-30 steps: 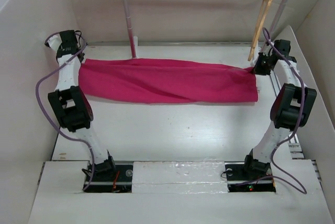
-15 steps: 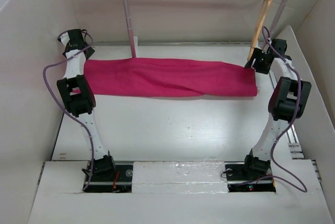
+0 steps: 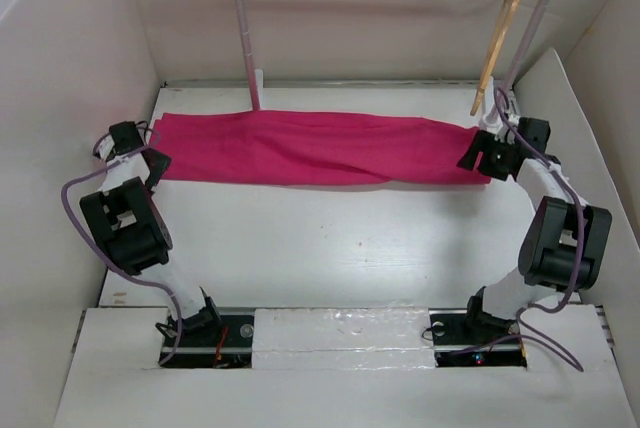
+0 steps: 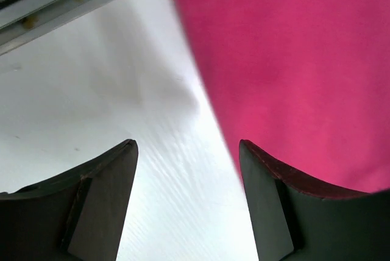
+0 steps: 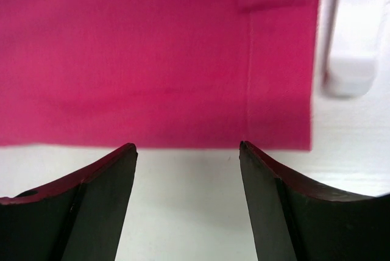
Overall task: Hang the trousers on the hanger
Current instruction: Fold the trousers
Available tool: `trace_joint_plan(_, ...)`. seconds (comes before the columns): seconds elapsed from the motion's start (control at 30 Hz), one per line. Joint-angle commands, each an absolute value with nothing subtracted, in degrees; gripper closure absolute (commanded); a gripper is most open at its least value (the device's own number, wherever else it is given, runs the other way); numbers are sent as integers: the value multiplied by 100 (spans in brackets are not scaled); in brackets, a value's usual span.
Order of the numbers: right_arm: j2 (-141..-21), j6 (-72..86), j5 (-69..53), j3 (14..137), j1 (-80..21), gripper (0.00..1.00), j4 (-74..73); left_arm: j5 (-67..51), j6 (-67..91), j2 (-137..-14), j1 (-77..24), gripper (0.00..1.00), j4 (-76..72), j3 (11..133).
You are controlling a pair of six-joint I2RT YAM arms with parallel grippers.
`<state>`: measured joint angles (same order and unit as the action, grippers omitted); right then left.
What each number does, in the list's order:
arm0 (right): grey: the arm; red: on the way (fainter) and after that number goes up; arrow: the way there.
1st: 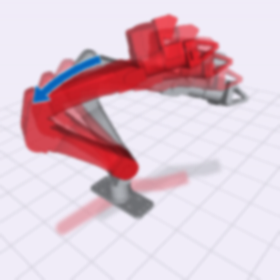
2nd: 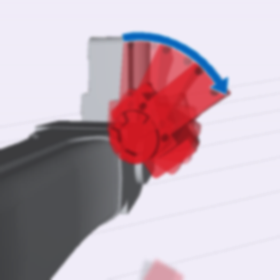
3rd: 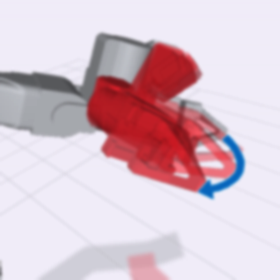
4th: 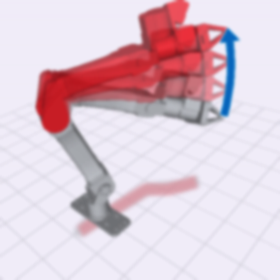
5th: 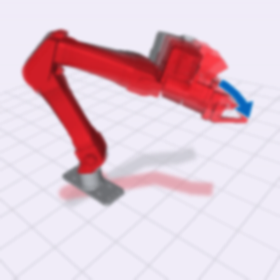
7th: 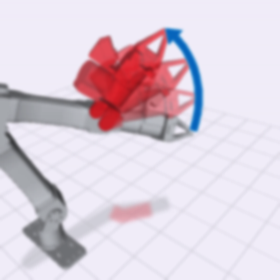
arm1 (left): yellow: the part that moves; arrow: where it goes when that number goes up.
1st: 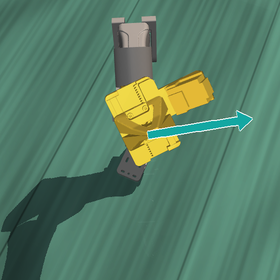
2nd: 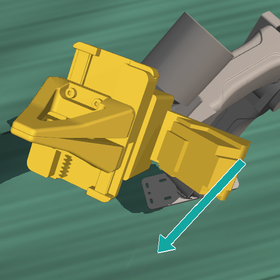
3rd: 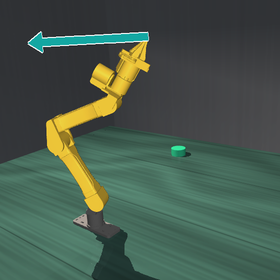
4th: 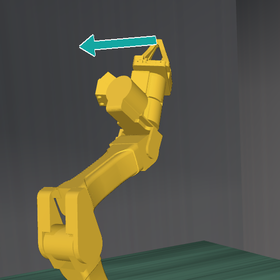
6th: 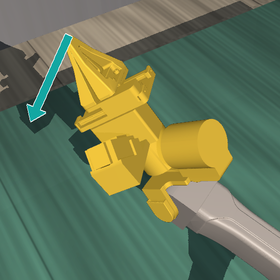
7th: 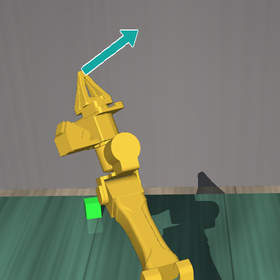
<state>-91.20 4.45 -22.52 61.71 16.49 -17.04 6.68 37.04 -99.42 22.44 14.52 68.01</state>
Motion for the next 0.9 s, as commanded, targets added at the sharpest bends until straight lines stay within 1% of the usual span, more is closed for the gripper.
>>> trace_joint_plan(0.0,-8851,185,-2619,5784,1556,27,-1379,185,3947,-10193,2373,36,1255,6757)
trace_joint_plan(0.07,-8956,149,-2733,5582,1556,26,-1310,28,3833,-10756,2373,36,1624,7258)
trace_joint_plan(0.13,-9070,219,-2847,5424,1774,26,-1170,-139,3875,-11282,2320,36,1932,7731)
trace_joint_plan(0.23,-9360,307,-2900,5466,1959,25,-967,-281,3902,-11530,2320,36,1925,7892)
trace_joint_plan(0.37,-9808,395,-2559,5782,2013,25,-836,-343,3973,-11698,2259,37,1766,7971)
trace_joint_plan(0.43,-10150,562,-2557,5888,2013,27,-704,-308,3973,-11873,2197,42,1828,8129)
trace_joint_plan(0.47,-10264,641,-2549,5984,2013,32,-607,-334,3973,-11891,2197,59,1750,8147)
trace_joint_plan(0.5,-10405,703,-2514,6020,2013,44,-546,-360,3903,-11900,2197,72,1688,8139)
trace_joint_plan(0.53,-10432,799,-2531,6038,2013,65,-467,-343,3885,-11935,2197,81,1661,8217)
trace_joint_plan(0.57,-10407,800,-2479,6073,1960,94,-414,-273,3798,-12014,2197,97,1748,8392)
trace_joint_plan(0.6,-10345,782,-2479,6082,1960,95,-457,-272,3727,-12015,2197,100,1749,8394)
trace_joint_plan(0.63,-10266,739,-2461,6091,1899,99,-501,-220,3666,-12154,2197,100,1862,8663)
trace_joint_plan(0.67,-10196,660,-2383,6082,1898,100,-701,137,3587,-12234,2197,100,2150,8823)
trace_joint_plan(0.73,-9794,449,-2259,5925,1846,100,-913,473,3246,-12331,2250,100,2363,9139)
trace_joint_plan(0.77,-9617,396,-2189,5819,1846,100,-1010,944,3121,-12340,2250,100,2538,9175)
trace_joint_plan(0.87,-8933,168,-2162,5336,2135,100,-1281,1772,2778,-12209,2398,100,2602,9036)
